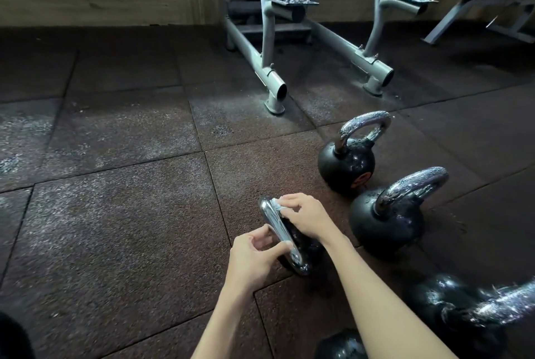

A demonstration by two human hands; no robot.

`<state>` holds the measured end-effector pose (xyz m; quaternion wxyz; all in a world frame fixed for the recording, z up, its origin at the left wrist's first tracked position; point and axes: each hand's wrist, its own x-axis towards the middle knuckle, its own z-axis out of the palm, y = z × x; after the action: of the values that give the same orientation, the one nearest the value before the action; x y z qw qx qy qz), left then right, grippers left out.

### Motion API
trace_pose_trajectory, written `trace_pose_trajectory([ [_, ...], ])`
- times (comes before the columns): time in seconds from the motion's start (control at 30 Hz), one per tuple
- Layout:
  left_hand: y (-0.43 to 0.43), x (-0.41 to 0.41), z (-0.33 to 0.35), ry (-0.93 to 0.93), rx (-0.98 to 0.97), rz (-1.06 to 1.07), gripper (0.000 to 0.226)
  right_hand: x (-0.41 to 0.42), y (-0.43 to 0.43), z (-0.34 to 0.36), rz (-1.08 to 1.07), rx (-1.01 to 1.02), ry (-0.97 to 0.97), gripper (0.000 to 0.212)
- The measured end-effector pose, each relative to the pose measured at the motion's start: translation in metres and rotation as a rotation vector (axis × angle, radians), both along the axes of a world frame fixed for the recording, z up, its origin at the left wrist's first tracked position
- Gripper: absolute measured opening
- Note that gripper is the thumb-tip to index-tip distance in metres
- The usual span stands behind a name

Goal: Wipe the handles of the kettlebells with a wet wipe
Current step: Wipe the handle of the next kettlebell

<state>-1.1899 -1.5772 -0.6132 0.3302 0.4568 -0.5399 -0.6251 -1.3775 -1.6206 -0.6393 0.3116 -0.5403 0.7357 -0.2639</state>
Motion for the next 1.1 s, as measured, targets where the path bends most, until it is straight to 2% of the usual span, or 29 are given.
trace_pose_trajectory([
  [0.17,-0.003,0.005,-0.001,-0.009,0.004,-0.028,0.032,-0.013,-0.011,0.004,0.089,0.09,-0.008,0.024],
  [0.33,-0.006,0.015,-0.002,0.014,0.03,-0.082,0.032,-0.009,-0.015,0.004,0.018,0.063,-0.065,0.046],
  [0.53,-0.007,0.013,-0.002,-0.007,0.023,-0.089,0.032,0.0,-0.022,0.013,0.081,-0.014,-0.002,0.024],
  [0.67,-0.005,0.011,0.0,-0.029,0.039,-0.078,0.03,0.009,-0.031,0.027,0.111,-0.084,-0.014,0.024],
  [0.87,-0.008,0.014,-0.002,-0.002,0.056,-0.091,0.03,0.011,-0.018,0.027,0.074,-0.06,-0.052,0.023],
  [1.1,-0.015,0.021,-0.004,-0.01,0.058,-0.092,0.029,0.004,0.014,0.033,0.159,-0.045,-0.096,0.024],
])
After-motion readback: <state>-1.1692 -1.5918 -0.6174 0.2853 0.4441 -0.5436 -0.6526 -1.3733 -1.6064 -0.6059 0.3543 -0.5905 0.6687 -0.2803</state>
